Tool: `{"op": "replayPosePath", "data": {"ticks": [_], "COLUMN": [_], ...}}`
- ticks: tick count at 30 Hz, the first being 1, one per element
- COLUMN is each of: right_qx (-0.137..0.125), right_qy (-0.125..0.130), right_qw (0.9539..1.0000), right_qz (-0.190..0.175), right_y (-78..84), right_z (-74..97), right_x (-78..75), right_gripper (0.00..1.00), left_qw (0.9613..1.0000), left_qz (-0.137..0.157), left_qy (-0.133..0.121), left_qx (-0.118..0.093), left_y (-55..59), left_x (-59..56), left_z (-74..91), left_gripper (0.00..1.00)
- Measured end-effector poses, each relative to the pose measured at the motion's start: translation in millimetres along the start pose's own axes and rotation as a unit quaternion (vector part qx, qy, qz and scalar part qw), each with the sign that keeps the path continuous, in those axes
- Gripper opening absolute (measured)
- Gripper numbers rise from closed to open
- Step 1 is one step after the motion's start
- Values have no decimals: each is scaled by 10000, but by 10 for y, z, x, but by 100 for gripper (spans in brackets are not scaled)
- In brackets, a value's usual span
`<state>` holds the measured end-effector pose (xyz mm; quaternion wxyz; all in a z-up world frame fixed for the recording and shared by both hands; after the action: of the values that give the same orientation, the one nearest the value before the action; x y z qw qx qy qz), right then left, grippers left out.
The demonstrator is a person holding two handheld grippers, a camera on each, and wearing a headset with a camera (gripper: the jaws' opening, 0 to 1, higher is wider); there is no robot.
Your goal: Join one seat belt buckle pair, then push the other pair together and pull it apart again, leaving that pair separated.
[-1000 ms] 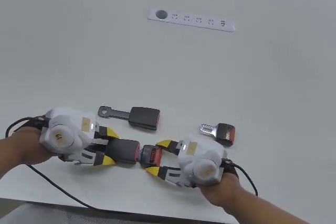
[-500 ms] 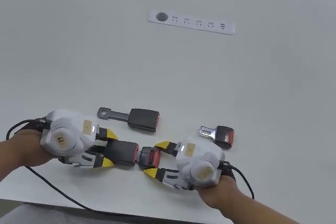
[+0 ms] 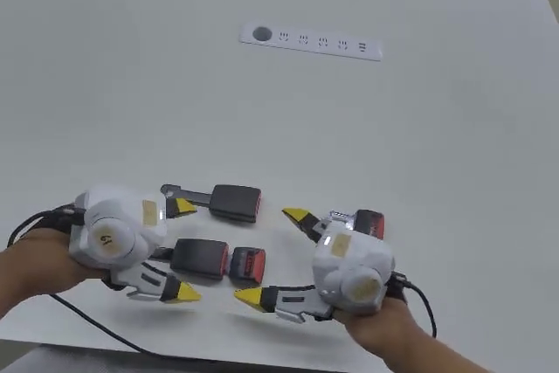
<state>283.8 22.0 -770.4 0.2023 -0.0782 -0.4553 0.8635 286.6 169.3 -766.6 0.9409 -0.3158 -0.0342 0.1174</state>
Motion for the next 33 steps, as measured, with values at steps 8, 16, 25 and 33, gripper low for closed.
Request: {"op": "replayPosePath", "data": {"ticks": [8,16,25,33], "right_qx": [152,545,979,1126], "right_qy": [341,483,205,-92], "right_qw": [9993,9971,9948,9935], "right_qz": [-77,-238,-192,-137], "right_y": [202,495,748,843], "right_z": [428,764,834,803], "right_x": [-396,-875,-1124,-1166], "right_gripper": [84,80,72,68], "left_qw": [9993,9979,9988,9984], "left_qz": [-197,-351,-445,-518], "left_qy": [-269,-482,-194,15], "left_qx": [-176,-232,27,232], "left_y": [-183,-295,-281,-244], "left_x": [256,578,667,761], "left_z": [35,-32,-241,-444], "left_gripper": [78,77,70,62]}}
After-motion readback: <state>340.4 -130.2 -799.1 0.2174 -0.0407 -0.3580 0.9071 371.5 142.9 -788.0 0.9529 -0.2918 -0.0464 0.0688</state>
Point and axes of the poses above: the centre of the closed fingertips' face, and the gripper's own axes: z roughly backward along the fingers, x roughly to its left, y roughly out of its underside, the point moved 5 cm from there along z, roughly backward along the fingers, and after that the axes turned 4 degrees about x, right-handed, at the moved point
